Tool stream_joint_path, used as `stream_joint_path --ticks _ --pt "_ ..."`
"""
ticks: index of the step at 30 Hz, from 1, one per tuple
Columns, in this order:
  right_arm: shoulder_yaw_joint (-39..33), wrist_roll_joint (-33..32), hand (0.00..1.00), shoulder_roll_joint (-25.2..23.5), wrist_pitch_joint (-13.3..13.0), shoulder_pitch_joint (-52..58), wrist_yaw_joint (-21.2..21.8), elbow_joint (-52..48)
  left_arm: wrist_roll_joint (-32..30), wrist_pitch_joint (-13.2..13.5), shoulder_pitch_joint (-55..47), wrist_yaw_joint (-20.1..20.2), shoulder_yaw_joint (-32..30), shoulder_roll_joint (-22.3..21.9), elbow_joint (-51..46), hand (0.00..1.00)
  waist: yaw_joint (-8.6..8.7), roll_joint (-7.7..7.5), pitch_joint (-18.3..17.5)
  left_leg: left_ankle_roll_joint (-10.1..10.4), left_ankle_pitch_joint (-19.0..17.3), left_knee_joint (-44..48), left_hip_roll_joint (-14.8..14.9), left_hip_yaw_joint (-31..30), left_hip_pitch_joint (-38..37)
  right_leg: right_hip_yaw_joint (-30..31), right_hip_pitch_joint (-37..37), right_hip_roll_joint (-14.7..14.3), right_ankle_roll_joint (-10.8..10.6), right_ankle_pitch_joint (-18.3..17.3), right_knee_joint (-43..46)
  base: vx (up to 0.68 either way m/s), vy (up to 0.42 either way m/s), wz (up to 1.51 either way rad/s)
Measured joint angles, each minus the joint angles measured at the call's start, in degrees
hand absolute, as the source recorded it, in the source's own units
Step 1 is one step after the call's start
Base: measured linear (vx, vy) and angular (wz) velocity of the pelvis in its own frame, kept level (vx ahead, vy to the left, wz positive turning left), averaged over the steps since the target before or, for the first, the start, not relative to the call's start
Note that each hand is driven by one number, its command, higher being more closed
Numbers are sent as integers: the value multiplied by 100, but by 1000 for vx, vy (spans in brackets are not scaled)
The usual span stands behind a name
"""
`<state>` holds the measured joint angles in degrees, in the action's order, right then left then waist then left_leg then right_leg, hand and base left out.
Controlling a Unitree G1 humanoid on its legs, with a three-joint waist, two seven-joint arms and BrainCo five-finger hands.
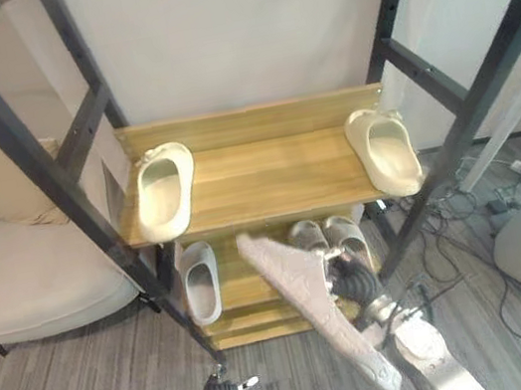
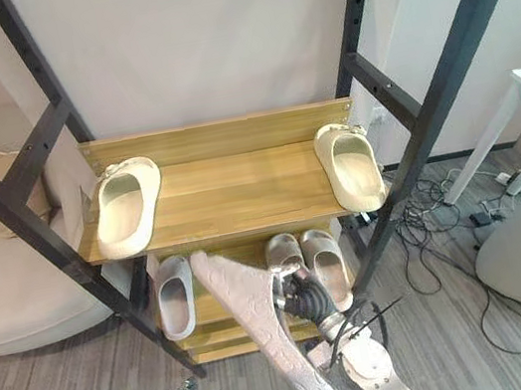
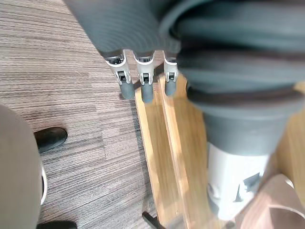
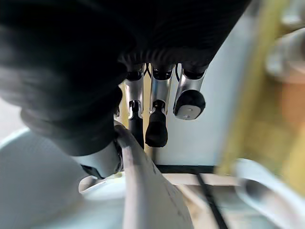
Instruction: Organize the slippers on the shoe rack
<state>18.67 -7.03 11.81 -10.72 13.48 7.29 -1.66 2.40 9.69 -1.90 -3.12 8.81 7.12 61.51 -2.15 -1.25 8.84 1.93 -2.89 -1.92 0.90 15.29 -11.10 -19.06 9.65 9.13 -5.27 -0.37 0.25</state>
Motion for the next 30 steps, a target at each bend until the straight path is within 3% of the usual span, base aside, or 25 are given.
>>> stream_joint_path --ticks 2,3,4,7,8,9,12,20,22,28,30 --pt "0 25 100 16 40 -7 -1 202 10 9 4 -2 19 -2 -43 0 -2 40 27 -1 -350 728 84 7 372 47 -276 90 24 -233 464 -51 -42 -4" --pt "2 37 100 67 64 -98 -27 282 37 13 33 -7 114 8 -147 0 0 175 95 -32 -882 1907 301 -23 1091 80 -829 182 45 -626 1341 -48 -21 0" --pt "3 39 100 76 65 -137 -39 286 50 18 50 -8 131 5 -155 0 1 186 121 -43 -948 2073 338 -28 1168 88 -901 190 58 -674 1479 -65 -19 1" --pt "-19 259 100 228 71 -1238 -219 755 353 49 337 -35 237 8 -344 0 18 355 677 -151 -1588 3741 553 -86 2302 192 -2077 498 91 -1391 3303 -129 -3 6" --pt "-24 263 100 236 79 -1349 -243 810 376 62 365 -41 242 9 -366 0 17 373 734 -163 -1629 3863 562 -94 2386 204 -2170 526 96 -1442 3436 -226 -49 15" --pt "-47 407 100 251 132 -1890 -469 1032 607 124 485 -80 241 10 -479 0 5 445 978 -188 -1850 4483 639 -162 2894 251 -2662 631 147 -1696 4090 -133 -34 10" --pt "-45 597 100 269 165 -2447 -709 1152 815 210 588 -169 237 55 -701 0 -48 510 1263 -199 -2113 5168 733 -241 3424 285 -3181 774 193 -1991 4808 -142 -29 7" --pt "-419 1160 100 577 165 -4054 -1421 1650 1044 399 1109 -328 70 99 -1066 0 -112 568 1665 -353 -2403 6650 823 -431 5144 351 -4809 1138 334 -2379 6364 -82 33 9" --pt "-528 1399 100 885 168 -4749 -1916 1864 1364 522 1383 -450 -362 76 -1532 0 -294 576 1879 -527 -2625 7641 852 -469 6365 580 -6043 1378 375 -2591 7356 -116 278 12" --pt "-560 1608 100 830 176 -4771 -2006 1607 1359 523 1422 -457 -570 5 -1769 0 -397 527 1981 -524 -2650 7851 858 -494 6583 625 -6243 1422 375 -2645 7563 -2 111 2" --pt "-669 1724 100 836 193 -5305 -2213 1512 1358 539 1437 -543 -646 5 -2121 0 -401 528 1979 -530 -2684 8155 873 -571 7080 653 -6684 1478 380 -2701 7862 5 57 8"
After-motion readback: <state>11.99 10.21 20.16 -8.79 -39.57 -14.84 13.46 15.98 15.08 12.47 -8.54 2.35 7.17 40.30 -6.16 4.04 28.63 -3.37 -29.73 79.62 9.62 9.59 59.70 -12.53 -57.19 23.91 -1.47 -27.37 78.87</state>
